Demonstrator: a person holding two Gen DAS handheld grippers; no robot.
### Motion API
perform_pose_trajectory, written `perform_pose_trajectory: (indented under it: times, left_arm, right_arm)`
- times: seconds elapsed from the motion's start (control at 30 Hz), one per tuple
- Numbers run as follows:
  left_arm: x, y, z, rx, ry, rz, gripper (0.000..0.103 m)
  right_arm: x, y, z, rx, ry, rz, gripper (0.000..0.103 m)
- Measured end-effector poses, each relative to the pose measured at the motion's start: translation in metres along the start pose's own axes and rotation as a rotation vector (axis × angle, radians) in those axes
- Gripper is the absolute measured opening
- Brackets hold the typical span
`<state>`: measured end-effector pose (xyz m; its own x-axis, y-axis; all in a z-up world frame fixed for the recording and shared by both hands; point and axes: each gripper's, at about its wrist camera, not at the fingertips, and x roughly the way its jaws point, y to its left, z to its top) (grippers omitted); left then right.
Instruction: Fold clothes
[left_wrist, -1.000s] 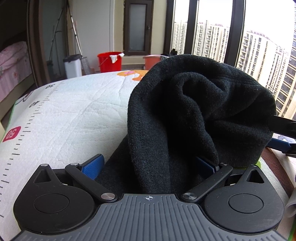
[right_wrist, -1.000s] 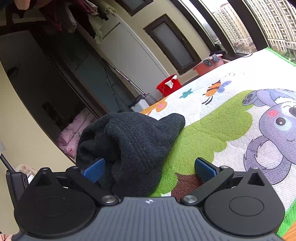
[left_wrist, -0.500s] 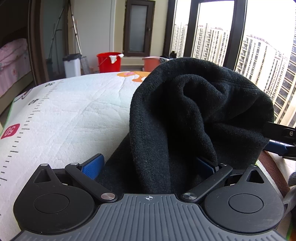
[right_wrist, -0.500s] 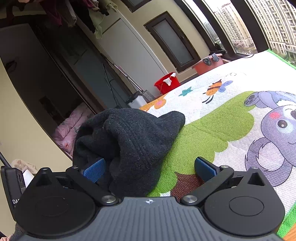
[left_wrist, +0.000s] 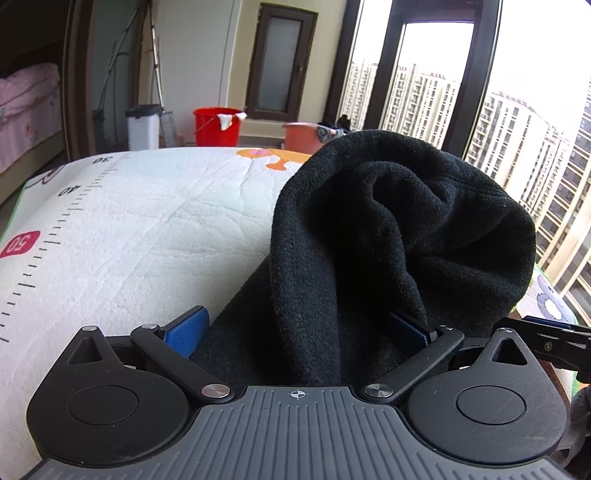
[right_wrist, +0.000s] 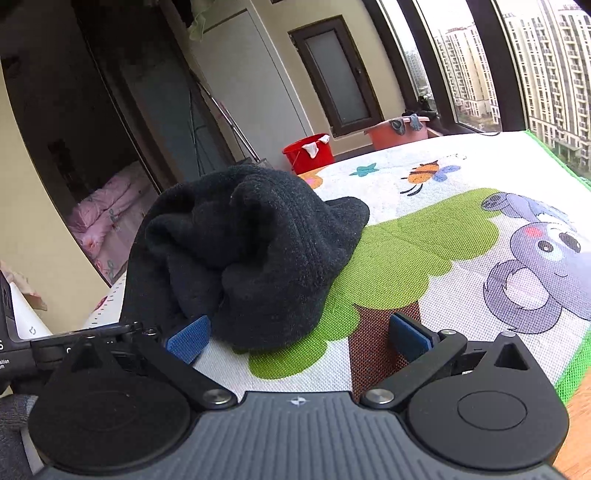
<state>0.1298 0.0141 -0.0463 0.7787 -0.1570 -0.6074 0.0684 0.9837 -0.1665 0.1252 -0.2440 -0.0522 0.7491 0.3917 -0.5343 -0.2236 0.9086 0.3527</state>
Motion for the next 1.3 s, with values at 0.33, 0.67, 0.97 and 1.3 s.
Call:
perform_pose_trajectory:
  times: [0.33,0.67,0.97,1.3]
  left_arm:
    - [0.005,0.015,0.007,-0.037,-0.016,-0.029,0.103]
    - [0.015,0.026,0.013,-0.068,-0.028,-0.054,0.103]
    - [0.02,0.028,0.016,-0.073,-0.031,-0.059,0.103]
    - [0.016,0.023,0.008,-0.062,-0.028,-0.051,0.103]
  right_arm:
    - [0.005,0.019,-0.001,-0.099,0.043,-0.085,0.103]
    - [-0.012,0.037,-0.001,-0.095,-0.038,-0.082,0.103]
    - [0.023,0.041,0.045,-0.128,-0.032,-0.112,0.045]
    - [-0.012,0.005,0.101,-0.005,-0.19,-0.124,0.021]
